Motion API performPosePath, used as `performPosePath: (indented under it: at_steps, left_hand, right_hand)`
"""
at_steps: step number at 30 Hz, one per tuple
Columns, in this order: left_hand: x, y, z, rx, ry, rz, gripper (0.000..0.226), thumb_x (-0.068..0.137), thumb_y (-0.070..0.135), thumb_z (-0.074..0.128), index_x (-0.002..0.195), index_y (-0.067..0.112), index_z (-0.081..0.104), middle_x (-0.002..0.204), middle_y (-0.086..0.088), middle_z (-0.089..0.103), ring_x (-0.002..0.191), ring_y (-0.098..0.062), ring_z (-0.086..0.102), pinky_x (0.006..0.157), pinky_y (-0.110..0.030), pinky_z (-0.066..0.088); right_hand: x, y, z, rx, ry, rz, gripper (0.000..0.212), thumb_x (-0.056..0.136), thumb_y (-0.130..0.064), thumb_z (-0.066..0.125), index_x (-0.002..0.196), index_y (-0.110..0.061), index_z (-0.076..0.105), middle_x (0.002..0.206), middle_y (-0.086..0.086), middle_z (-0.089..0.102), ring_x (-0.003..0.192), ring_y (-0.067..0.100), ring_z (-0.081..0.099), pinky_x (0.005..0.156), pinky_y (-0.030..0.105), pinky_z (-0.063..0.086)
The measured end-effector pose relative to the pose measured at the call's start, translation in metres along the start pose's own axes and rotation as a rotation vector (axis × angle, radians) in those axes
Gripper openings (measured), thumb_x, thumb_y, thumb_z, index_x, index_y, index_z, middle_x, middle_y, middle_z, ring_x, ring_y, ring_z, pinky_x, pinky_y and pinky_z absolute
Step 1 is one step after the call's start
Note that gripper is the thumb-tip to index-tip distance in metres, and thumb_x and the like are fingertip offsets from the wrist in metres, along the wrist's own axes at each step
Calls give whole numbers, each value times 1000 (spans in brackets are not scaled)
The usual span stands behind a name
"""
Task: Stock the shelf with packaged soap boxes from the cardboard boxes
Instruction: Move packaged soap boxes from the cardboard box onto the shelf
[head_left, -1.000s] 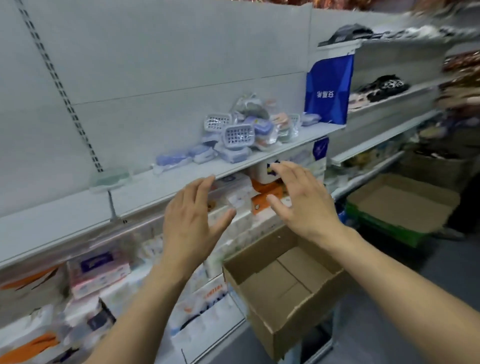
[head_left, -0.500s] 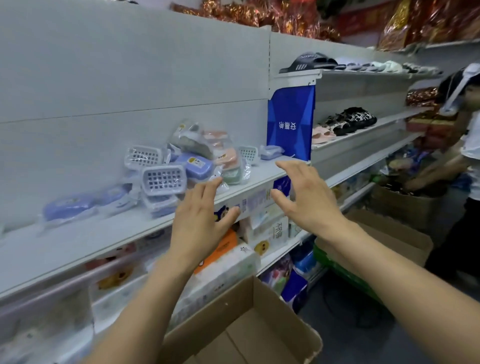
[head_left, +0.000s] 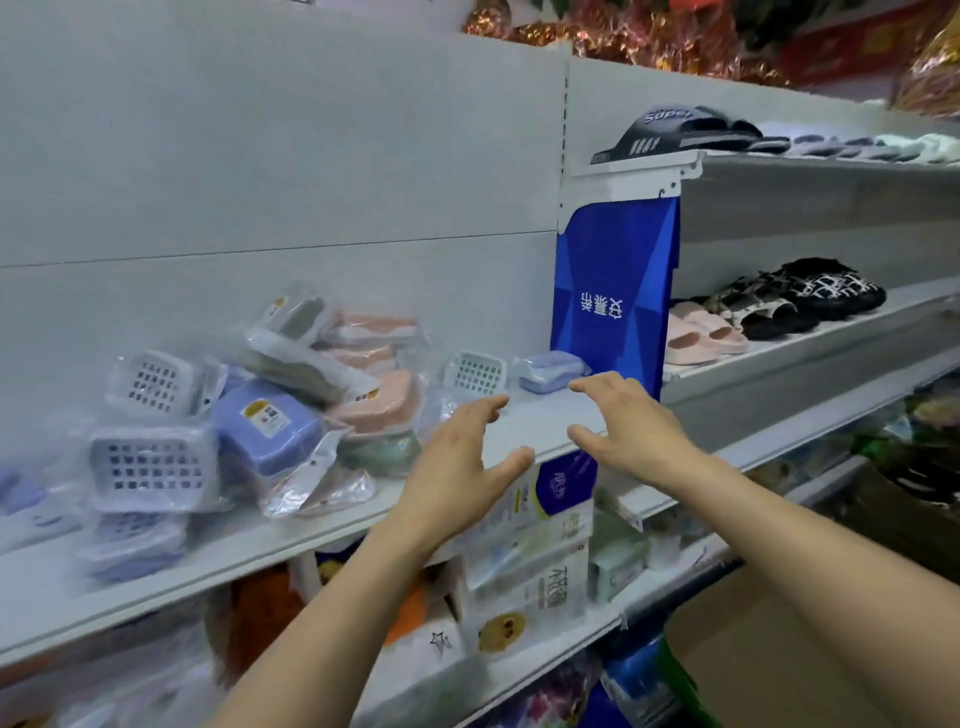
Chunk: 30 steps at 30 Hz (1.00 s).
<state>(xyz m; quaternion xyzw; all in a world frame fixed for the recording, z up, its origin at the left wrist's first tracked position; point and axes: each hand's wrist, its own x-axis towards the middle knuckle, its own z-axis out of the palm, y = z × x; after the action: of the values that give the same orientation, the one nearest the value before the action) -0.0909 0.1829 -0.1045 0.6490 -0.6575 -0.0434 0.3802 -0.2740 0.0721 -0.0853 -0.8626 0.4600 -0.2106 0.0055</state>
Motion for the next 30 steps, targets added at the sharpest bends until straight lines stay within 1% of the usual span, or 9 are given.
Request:
performPosePath:
  at_steps: [3, 7, 11, 13, 16, 19, 22, 27, 30]
  left_hand:
    - [71, -3, 54, -41, -4, -123, 66, 90, 46, 63, 147, 28, 35, 146, 6, 44, 129, -10, 45, 107, -33, 39]
    - [156, -28, 110, 50, 33, -304, 78, 90, 42, 63, 152, 18, 23, 155, -6, 29, 141, -22, 30, 113, -33, 27]
    - [214, -63, 143, 170, 116, -479, 88, 91, 41, 63, 154, 7, 11, 157, -15, 19, 144, -32, 22, 115, -38, 23]
    - [231, -77, 154, 255, 118, -531, 86, 90, 43, 64, 150, 4, 18, 153, -17, 24, 139, -34, 29, 109, -39, 29]
    - [244, -92, 163, 400, 107, -604, 70, 91, 43, 62, 138, 3, 32, 143, -14, 35, 127, -34, 40, 93, -41, 42]
    - [247, -100, 164, 516, 108, -595, 50, 97, 33, 52, 134, 3, 38, 138, -14, 42, 123, -32, 44, 87, -43, 45]
    - [246, -100, 158, 475, 118, -568, 36, 99, 25, 47, 127, 3, 43, 132, -15, 46, 115, -36, 50, 82, -42, 42]
    - [234, -79, 137, 386, 212, -520, 26, 99, 25, 47, 114, 3, 47, 116, -14, 54, 104, -37, 55, 79, -40, 39]
    - [212, -55, 117, 248, 316, -520, 26, 97, 29, 51, 110, 7, 49, 108, -10, 57, 93, -31, 55, 72, -35, 36]
  right_hand:
    - [71, 58, 17, -2, -60, -44, 55, 93, -41, 52, 144, -27, 36, 146, -4, 38, 127, 21, 37, 91, 39, 44]
    - [155, 115, 51, -47, -161, -102, 59, 94, -37, 53, 147, -26, 30, 146, -1, 36, 130, 23, 35, 83, 37, 44]
    - [220, 142, 89, -84, -251, -164, 62, 94, -28, 54, 149, -23, 25, 149, 2, 33, 132, 25, 33, 90, 40, 44]
    - [242, 147, 104, -88, -273, -197, 63, 93, -22, 54, 149, -22, 25, 151, 3, 31, 135, 26, 31, 93, 42, 43]
    - [263, 152, 123, -120, -294, -241, 57, 94, -19, 52, 147, -21, 31, 149, 1, 37, 136, 25, 32, 98, 42, 40]
    - [269, 155, 137, -181, -216, -282, 35, 92, -19, 50, 127, -24, 52, 132, -2, 54, 123, 24, 45, 88, 37, 38]
    - [270, 153, 137, -194, -123, -305, 22, 92, -19, 49, 110, -25, 61, 117, -4, 62, 113, 22, 50, 80, 35, 32]
    - [247, 142, 119, -36, -57, -292, 12, 97, -25, 46, 98, -19, 57, 105, 1, 60, 101, 24, 53, 80, 36, 35]
    - [220, 130, 101, 145, 21, -223, 20, 100, -31, 44, 87, -16, 47, 90, 0, 54, 82, 25, 50, 71, 33, 32]
